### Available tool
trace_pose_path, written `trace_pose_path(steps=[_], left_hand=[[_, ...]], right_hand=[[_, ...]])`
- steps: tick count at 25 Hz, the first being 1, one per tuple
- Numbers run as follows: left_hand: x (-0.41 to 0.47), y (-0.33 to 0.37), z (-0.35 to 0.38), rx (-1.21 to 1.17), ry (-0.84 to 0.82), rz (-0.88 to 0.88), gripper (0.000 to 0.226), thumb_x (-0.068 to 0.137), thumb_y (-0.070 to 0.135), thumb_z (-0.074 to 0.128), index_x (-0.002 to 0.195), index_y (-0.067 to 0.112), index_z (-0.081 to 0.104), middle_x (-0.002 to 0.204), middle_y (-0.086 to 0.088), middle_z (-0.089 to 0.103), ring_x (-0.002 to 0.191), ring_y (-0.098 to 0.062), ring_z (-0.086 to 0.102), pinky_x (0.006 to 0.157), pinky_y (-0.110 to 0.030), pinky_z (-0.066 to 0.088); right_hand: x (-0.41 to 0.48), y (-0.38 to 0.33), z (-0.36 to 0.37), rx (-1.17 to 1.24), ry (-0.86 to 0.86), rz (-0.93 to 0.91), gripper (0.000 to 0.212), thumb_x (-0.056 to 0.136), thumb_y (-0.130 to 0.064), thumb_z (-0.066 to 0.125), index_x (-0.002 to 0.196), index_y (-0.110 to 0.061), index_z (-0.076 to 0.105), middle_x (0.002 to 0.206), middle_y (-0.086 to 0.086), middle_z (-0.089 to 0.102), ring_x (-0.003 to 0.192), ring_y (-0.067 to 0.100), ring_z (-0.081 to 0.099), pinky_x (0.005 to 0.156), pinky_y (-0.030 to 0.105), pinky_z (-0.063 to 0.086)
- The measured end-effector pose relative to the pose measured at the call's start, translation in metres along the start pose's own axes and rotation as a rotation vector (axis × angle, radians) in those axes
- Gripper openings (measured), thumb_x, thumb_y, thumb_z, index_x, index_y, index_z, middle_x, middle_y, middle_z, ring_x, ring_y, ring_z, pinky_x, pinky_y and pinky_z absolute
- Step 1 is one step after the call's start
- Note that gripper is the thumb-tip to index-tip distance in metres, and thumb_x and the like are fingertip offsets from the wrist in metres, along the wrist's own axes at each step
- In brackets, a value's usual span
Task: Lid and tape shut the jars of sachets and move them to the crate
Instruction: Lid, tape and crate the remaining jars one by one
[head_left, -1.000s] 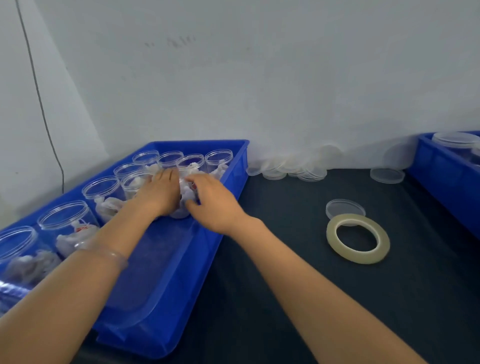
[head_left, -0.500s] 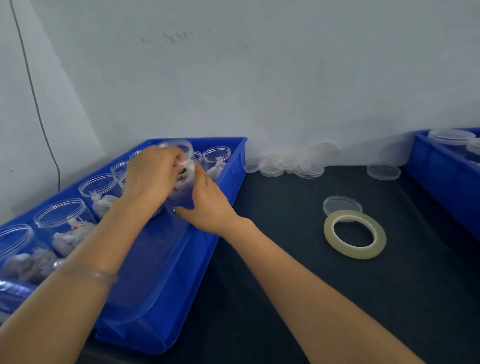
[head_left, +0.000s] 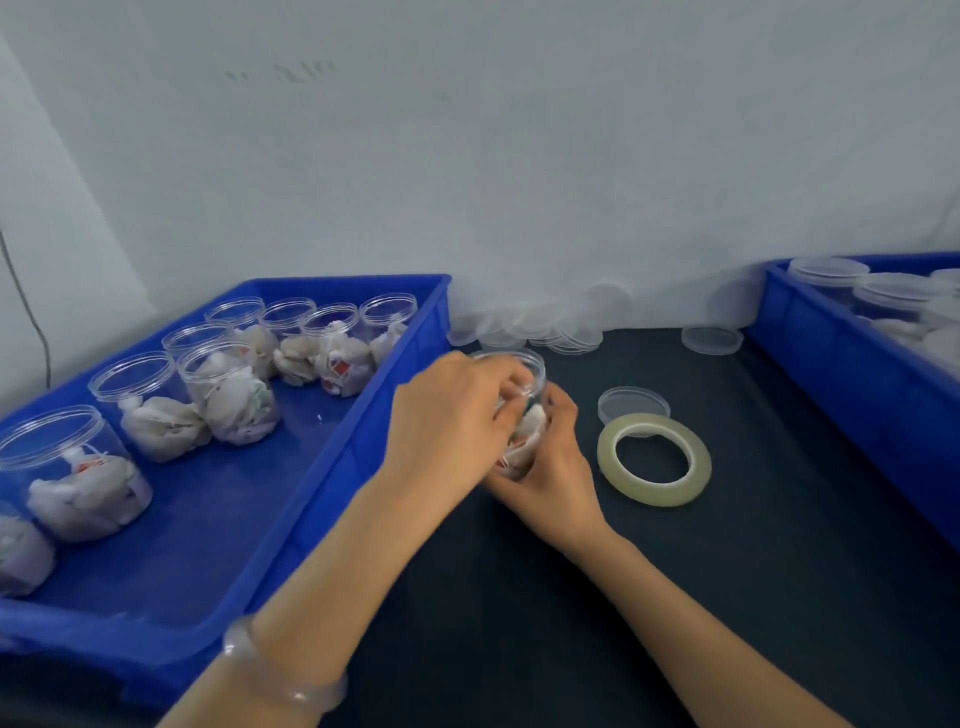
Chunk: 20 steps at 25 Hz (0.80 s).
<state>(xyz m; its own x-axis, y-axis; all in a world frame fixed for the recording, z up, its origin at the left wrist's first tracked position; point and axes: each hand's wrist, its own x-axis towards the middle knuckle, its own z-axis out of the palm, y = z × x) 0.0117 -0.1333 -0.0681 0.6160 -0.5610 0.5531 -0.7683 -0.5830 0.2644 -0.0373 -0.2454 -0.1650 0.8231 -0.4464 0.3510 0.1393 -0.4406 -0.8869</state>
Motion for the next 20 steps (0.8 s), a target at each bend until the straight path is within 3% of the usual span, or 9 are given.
trace_pose_path(steps=[2, 4, 7, 8, 10, 12, 15, 18, 20], left_hand=[[-0.002, -0.001, 0.03, -0.056, -0.011, -0.017, 0.02, 0.089, 0.043, 0.065, 0.109, 0.041, 0.065, 0.103, 0.02, 0.067, 0.104, -0.001, 0.053, 0.075, -0.028, 0.05], [-0.004, -0.005, 0.053, -0.185, 0.05, -0.055, 0.042, 0.082, 0.045, 0.072, 0.122, 0.037, 0.059, 0.122, 0.02, 0.056, 0.116, 0.0, 0.046, 0.081, -0.021, 0.046], [-0.003, -0.01, 0.076, -0.563, 0.128, -0.232, 0.074, 0.069, 0.049, 0.077, 0.135, 0.031, 0.048, 0.132, 0.017, 0.048, 0.118, 0.004, 0.047, 0.094, -0.019, 0.046], [-0.004, -0.01, 0.082, -0.639, 0.131, -0.245, 0.079, 0.067, 0.051, 0.077, 0.137, 0.032, 0.046, 0.134, 0.018, 0.048, 0.119, 0.004, 0.05, 0.097, -0.021, 0.047], [-0.006, -0.007, 0.092, -0.704, 0.149, -0.228, 0.08, 0.064, 0.053, 0.078, 0.135, 0.037, 0.044, 0.136, 0.02, 0.05, 0.123, 0.0, 0.052, 0.101, -0.028, 0.049], [-0.004, -0.003, 0.099, -0.745, 0.178, -0.221, 0.076, 0.064, 0.051, 0.078, 0.131, 0.039, 0.045, 0.132, 0.022, 0.053, 0.123, -0.004, 0.054, 0.103, -0.034, 0.049], [0.001, -0.002, 0.104, -0.83, 0.189, -0.195, 0.07, 0.063, 0.044, 0.08, 0.125, 0.038, 0.048, 0.125, 0.024, 0.057, 0.121, -0.004, 0.057, 0.103, -0.035, 0.05], [0.001, -0.003, 0.109, -0.902, 0.19, -0.184, 0.067, 0.064, 0.035, 0.083, 0.12, 0.041, 0.048, 0.125, 0.022, 0.059, 0.12, -0.005, 0.058, 0.104, -0.034, 0.049], [0.001, -0.003, 0.111, -0.918, 0.186, -0.178, 0.068, 0.065, 0.027, 0.085, 0.12, 0.039, 0.048, 0.126, 0.019, 0.06, 0.121, -0.007, 0.059, 0.104, -0.036, 0.049]], right_hand=[[-0.002, 0.014, -0.01, -0.03, -0.043, 0.023, 0.104, 0.073, -0.033, 0.086, 0.146, -0.028, 0.012, 0.14, -0.003, 0.049, 0.113, 0.006, 0.062, 0.091, 0.035, 0.055], [-0.003, 0.016, -0.013, -0.036, -0.088, -0.017, 0.101, 0.077, -0.023, 0.085, 0.149, -0.013, 0.014, 0.144, 0.002, 0.041, 0.124, 0.01, 0.054, 0.099, 0.033, 0.051], [0.002, 0.014, -0.028, -0.02, -0.266, -0.053, 0.08, 0.081, -0.028, 0.071, 0.147, -0.022, 0.025, 0.142, -0.006, 0.045, 0.131, 0.003, 0.046, 0.106, 0.021, 0.041], [0.009, 0.015, -0.038, -0.015, -0.25, -0.047, 0.07, 0.081, -0.033, 0.062, 0.145, -0.026, 0.032, 0.141, -0.009, 0.049, 0.13, 0.001, 0.047, 0.105, 0.019, 0.038], [0.035, 0.025, -0.064, -0.056, -0.003, 0.028, 0.058, 0.085, -0.03, 0.051, 0.143, -0.024, 0.043, 0.141, -0.005, 0.053, 0.122, 0.007, 0.053, 0.1, 0.024, 0.039], [0.068, 0.035, -0.092, -0.315, 0.202, 0.239, 0.053, 0.094, -0.023, 0.052, 0.145, -0.017, 0.042, 0.144, 0.007, 0.05, 0.122, 0.021, 0.053, 0.098, 0.034, 0.041], [0.107, 0.052, -0.116, -0.646, 0.078, 0.57, 0.055, 0.099, -0.029, 0.053, 0.145, -0.003, 0.037, 0.142, 0.021, 0.047, 0.13, 0.038, 0.045, 0.101, 0.042, 0.041], [0.119, 0.066, -0.131, -0.813, -0.001, 0.649, 0.026, 0.096, -0.023, 0.056, 0.114, -0.004, 0.059, 0.121, 0.018, 0.06, 0.112, 0.034, 0.054, 0.081, 0.038, 0.048], [0.119, 0.071, -0.141, -0.812, 0.013, 0.652, 0.02, 0.094, -0.02, 0.059, 0.109, -0.009, 0.067, 0.113, 0.013, 0.064, 0.101, 0.031, 0.059, 0.074, 0.036, 0.049]])
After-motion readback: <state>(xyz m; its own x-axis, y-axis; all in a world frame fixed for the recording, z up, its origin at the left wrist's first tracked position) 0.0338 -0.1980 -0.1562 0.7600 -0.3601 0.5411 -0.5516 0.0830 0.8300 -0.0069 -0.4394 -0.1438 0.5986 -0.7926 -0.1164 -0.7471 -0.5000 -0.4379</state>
